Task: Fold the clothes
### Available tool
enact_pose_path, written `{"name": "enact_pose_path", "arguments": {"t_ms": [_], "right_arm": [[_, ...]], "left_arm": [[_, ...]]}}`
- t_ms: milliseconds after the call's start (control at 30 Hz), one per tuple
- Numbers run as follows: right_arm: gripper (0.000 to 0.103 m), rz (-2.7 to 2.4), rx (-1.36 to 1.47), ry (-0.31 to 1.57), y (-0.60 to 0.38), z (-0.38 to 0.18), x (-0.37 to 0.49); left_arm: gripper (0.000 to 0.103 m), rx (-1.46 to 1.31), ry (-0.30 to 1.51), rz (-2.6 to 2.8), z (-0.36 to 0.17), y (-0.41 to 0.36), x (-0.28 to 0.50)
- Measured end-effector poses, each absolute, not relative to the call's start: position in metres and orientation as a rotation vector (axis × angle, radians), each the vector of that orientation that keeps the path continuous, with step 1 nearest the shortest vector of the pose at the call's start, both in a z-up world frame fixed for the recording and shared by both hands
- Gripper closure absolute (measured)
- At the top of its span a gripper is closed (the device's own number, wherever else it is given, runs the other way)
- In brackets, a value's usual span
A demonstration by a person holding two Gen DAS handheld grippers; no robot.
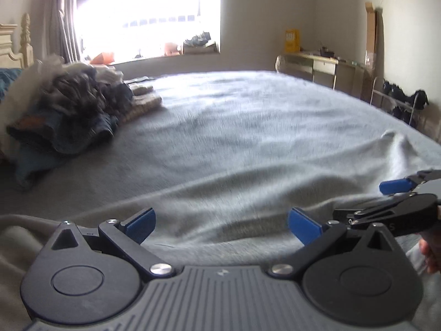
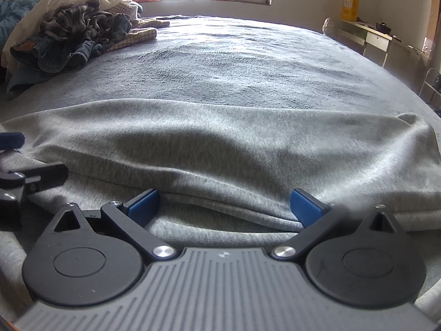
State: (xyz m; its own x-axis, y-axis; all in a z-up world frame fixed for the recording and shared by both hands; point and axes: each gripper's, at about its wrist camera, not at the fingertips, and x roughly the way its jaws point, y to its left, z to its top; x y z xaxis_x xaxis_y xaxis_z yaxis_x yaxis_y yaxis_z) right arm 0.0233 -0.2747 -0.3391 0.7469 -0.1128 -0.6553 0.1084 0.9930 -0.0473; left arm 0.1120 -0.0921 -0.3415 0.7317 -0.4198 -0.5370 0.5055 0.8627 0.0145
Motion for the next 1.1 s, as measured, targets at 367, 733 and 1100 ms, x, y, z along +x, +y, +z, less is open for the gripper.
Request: {"name": "enact_pose_path", "arguments": {"t_ms": [367,733,1100], "right_arm": [[0.001,0.003,-0.027,0.726,-0.294,-0.238,-0.026],[0.001,-0.091,0.14,0.93,-0.312,-0.258,-0.018],[0.002,-0.393,0.226,1.042,-0.347,-0.261,0.0]], "left_arm": [[0.0,0.038,0.76,-0.121,-0.253,0.062,0.034],[0.0,-0.125,0.9,-0.059,-0.277,0.092,0.095],[0.008,-0.138,0.955,-0.238,-0.318,0.053,0.195]]}}
